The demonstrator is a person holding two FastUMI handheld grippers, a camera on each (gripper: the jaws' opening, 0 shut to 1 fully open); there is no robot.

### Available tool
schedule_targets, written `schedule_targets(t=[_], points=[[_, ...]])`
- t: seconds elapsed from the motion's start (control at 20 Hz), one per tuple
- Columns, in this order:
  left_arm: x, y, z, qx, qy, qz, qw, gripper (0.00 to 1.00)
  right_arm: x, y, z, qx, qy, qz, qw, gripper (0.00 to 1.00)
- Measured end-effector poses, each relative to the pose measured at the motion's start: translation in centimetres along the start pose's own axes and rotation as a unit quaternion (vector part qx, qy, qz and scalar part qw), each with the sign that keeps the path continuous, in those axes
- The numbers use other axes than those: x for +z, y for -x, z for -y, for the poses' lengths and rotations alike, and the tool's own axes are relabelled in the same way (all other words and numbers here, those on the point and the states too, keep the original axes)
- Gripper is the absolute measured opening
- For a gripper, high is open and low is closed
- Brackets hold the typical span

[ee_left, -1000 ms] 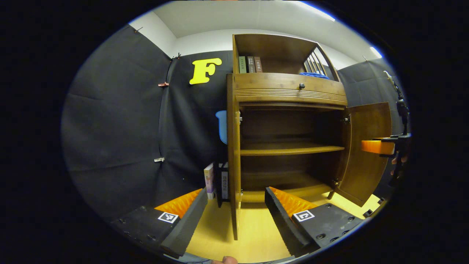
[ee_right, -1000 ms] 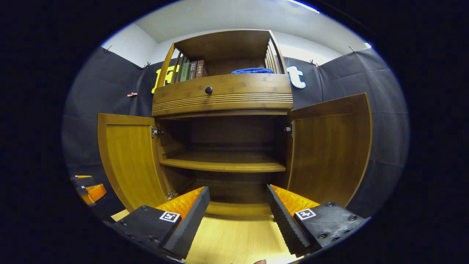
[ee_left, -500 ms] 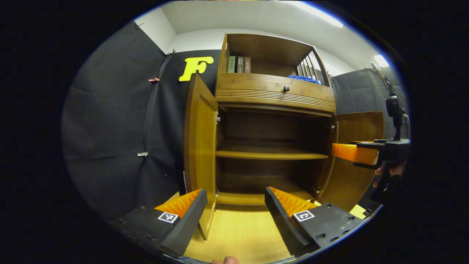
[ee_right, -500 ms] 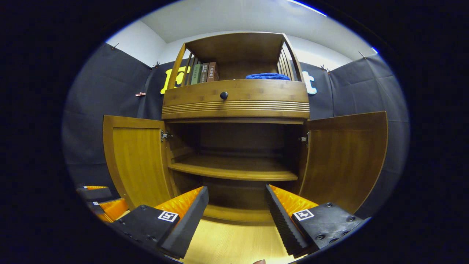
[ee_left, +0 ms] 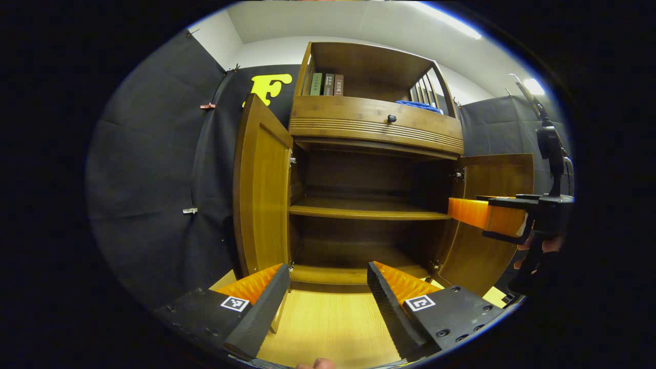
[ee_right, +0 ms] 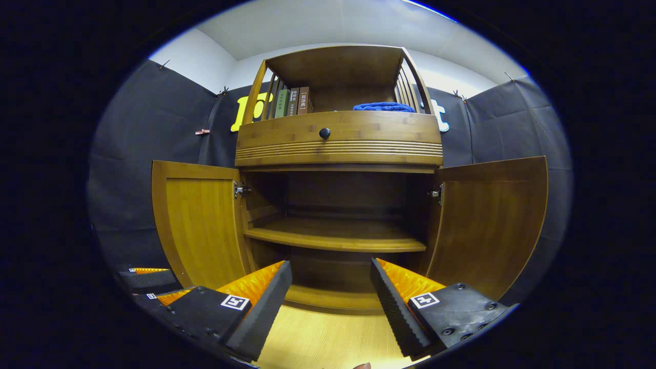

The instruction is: Open the right door of the double-door shoe cabinet with the right hand, and open the left door with the left hand.

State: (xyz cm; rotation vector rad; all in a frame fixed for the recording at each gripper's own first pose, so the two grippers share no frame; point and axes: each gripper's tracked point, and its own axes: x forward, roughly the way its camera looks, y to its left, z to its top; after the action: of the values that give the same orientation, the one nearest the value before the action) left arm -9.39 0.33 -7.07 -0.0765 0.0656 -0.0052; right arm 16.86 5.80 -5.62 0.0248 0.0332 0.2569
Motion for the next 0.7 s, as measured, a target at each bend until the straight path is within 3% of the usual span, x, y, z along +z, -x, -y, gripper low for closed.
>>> schedule_targets(t=[0.7], points=[[-0.23,-0.12,0.69,-0.021,-0.011,0.001,1.000,0.95,-0.22,-0.03,0.06,-0.010,-0.006,-0.003,1.000,0.96]])
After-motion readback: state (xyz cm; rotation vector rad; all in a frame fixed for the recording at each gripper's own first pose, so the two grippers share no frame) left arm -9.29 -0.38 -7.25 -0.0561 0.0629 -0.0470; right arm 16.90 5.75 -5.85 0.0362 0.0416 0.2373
